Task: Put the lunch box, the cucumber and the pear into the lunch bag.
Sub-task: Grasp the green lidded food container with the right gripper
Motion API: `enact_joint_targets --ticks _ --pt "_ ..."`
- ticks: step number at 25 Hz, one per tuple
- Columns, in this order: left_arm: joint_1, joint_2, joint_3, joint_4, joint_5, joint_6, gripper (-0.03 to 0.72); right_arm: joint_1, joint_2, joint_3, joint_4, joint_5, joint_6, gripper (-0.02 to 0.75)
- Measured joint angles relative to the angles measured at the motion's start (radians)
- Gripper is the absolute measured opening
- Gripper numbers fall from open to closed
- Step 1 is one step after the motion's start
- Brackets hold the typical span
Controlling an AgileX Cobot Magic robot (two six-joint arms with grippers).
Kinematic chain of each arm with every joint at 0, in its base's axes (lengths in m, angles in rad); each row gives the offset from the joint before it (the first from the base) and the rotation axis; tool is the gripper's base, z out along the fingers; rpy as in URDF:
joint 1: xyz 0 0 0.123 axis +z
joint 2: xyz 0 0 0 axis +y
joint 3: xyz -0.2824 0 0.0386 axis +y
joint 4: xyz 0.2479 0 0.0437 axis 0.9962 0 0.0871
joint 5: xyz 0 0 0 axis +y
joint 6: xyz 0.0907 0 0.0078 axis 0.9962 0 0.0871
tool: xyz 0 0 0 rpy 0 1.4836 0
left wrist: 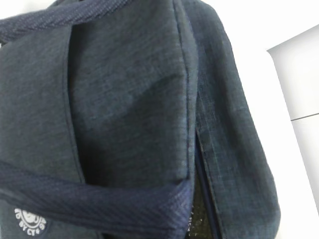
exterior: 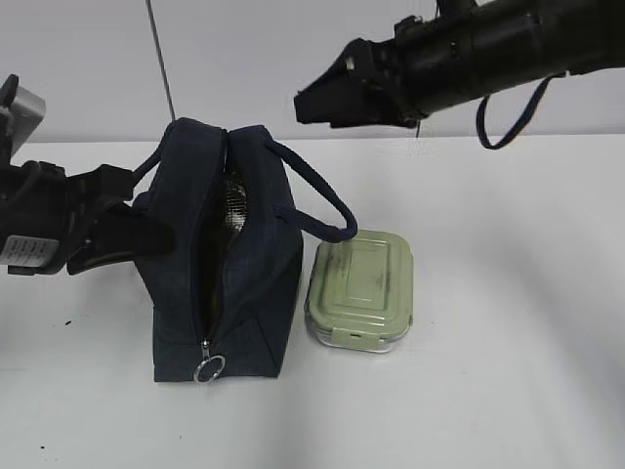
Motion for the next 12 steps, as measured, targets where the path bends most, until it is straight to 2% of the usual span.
enact_joint_targets --ticks 6,12 --pt "0.000 0.000 0.000 0.000 0.002 0.000 -0.018 -0.108 -0.002 0.000 -0.279 0.197 0.229 0.441" --pt "0.000 0.000 0.000 0.000 0.002 0.000 -0.018 -0.136 -0.005 -0.002 -0.518 0.264 0.427 0.440"
